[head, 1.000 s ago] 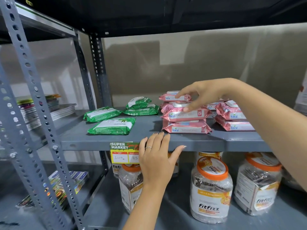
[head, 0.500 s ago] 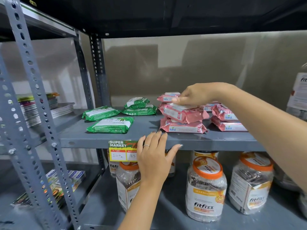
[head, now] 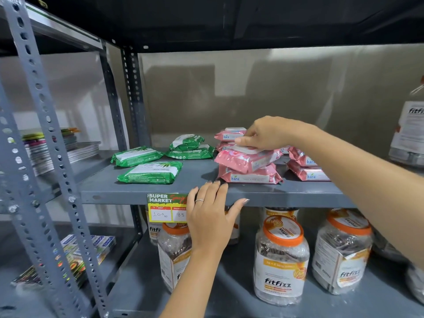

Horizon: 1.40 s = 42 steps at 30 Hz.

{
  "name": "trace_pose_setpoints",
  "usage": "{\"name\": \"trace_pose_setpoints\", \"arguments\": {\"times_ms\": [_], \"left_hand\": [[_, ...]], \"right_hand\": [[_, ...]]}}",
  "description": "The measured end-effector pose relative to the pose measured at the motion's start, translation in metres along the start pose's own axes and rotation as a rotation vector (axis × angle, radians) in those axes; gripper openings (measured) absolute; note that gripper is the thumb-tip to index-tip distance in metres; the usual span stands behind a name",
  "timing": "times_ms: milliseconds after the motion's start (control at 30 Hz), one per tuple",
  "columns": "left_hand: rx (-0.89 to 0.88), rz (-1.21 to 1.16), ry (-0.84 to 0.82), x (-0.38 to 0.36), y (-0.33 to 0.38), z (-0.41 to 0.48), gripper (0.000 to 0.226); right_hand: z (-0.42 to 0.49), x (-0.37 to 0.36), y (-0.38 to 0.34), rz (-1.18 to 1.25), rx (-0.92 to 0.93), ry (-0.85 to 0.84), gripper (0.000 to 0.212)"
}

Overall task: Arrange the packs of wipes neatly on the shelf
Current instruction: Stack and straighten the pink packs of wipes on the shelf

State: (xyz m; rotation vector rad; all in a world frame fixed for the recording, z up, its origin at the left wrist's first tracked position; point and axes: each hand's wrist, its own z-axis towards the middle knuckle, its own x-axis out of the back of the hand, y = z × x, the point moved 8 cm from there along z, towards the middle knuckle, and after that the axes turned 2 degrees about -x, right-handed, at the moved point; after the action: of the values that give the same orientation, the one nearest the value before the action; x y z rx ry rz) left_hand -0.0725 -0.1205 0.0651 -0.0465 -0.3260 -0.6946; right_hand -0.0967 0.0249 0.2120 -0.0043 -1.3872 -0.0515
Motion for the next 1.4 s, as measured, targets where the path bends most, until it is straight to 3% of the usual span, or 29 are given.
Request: {"name": "trace_pose_setpoints", "arguments": {"times_ms": [133, 300, 400, 633, 800, 967, 1400], "left_hand": [[-0.001, 0.014, -0.016, 0.0, -0.001, -0.001, 0.052], [0.013, 0.026, -0.025, -0.001, -0.001, 0.001, 0.054], [0.008, 0.019, -0.029, -0.001, -0.001, 0.0, 0.053], [0.016, 0.005, -0.051, -0.001, -0.001, 0.0, 0.053], [0.017, 0.015, -0.066, -0.002, -0.001, 0.0, 0.053], [0.018, 0.023, -0.06, 0.0, 0.001, 0.0, 0.053], [0.014, 0.04, -0.065, -0.002, 0.001, -0.001, 0.054]], "right_hand": [[-0.001, -0.001, 0.017, 0.102, 0.006, -0.164, 0.061], [-0.011, -0.018, 0.011, 0.266, 0.13, -0.376, 0.073], [-0.003, -0.017, 0.006, 0.251, 0.117, -0.234, 0.07], [-0.004, -0.016, -0.007, 0.018, 0.015, -0.019, 0.086], [-0.003, -0.023, 0.0, -0.004, -0.018, -0.04, 0.093], [-0.003, -0.035, 0.004, -0.004, 0.023, -0.08, 0.12], [0.009, -0.036, 0.015, -0.045, 0.024, -0.034, 0.117]]}}
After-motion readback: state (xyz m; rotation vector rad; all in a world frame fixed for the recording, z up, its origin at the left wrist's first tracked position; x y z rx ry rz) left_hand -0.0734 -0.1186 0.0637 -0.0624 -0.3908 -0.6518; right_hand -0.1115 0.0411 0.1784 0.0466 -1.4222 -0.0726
